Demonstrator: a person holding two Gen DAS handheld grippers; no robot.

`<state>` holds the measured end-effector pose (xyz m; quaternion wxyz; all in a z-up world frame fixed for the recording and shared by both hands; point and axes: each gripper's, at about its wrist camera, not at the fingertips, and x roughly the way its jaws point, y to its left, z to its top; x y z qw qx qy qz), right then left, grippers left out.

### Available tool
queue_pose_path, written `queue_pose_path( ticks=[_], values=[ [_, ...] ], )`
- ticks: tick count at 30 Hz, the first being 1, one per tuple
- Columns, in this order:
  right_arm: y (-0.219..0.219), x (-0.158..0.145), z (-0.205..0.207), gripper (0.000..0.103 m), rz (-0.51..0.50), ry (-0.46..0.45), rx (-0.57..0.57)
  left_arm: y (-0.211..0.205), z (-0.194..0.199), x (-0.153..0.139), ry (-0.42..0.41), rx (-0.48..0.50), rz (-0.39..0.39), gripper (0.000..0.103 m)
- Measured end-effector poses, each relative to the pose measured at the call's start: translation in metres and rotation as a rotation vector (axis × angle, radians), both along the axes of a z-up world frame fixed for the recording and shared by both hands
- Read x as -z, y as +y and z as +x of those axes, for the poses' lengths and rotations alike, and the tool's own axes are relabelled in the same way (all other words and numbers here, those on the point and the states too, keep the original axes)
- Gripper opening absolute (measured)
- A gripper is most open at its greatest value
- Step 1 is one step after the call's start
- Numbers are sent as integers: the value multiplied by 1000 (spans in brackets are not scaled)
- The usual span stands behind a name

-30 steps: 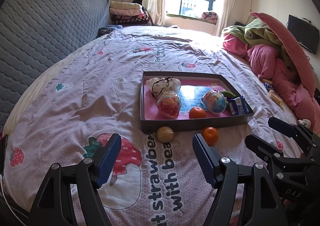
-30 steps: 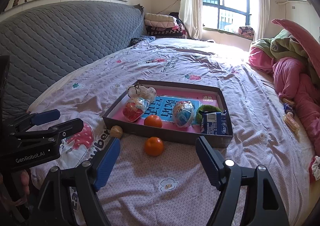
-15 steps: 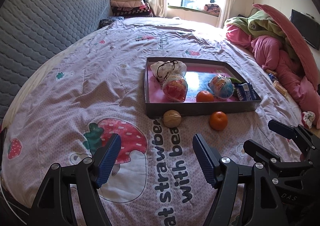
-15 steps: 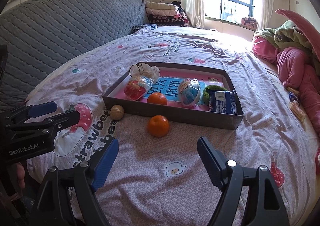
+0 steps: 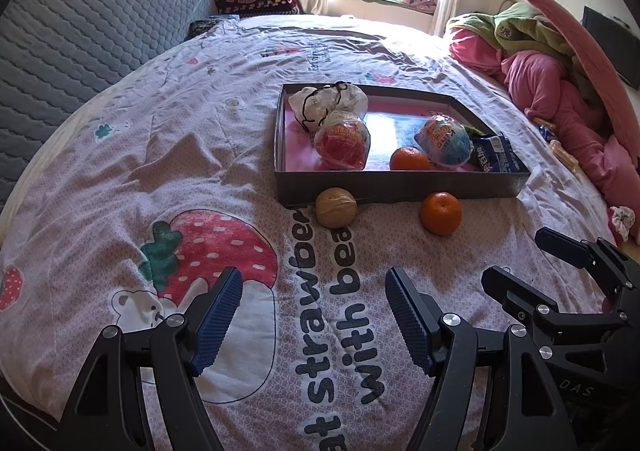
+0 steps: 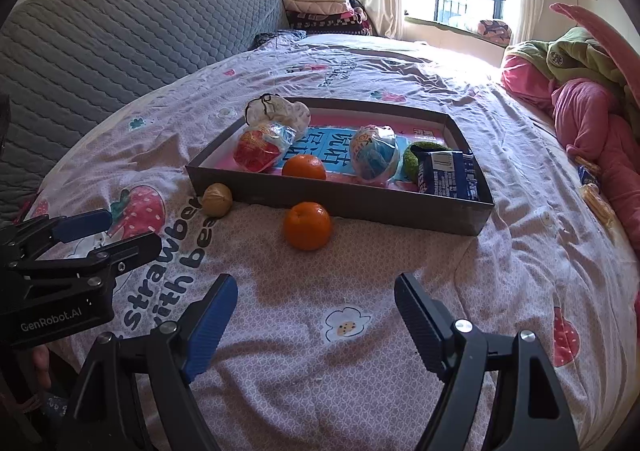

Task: Organize objects
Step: 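Withdraw both open tools back from the tray, then reach the left tool to the brown ball while the right tool reaches the orange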

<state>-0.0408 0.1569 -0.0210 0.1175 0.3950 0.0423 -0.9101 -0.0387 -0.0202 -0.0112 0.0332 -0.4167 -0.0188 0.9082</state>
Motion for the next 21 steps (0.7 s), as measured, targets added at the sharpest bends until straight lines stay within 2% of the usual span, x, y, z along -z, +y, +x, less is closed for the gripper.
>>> queue_pose_path(
  ticks=[21],
  values=[
    [-4,20,-23,80,-4,-45,5,1,-25,18,-23,7,15,75]
  ],
)
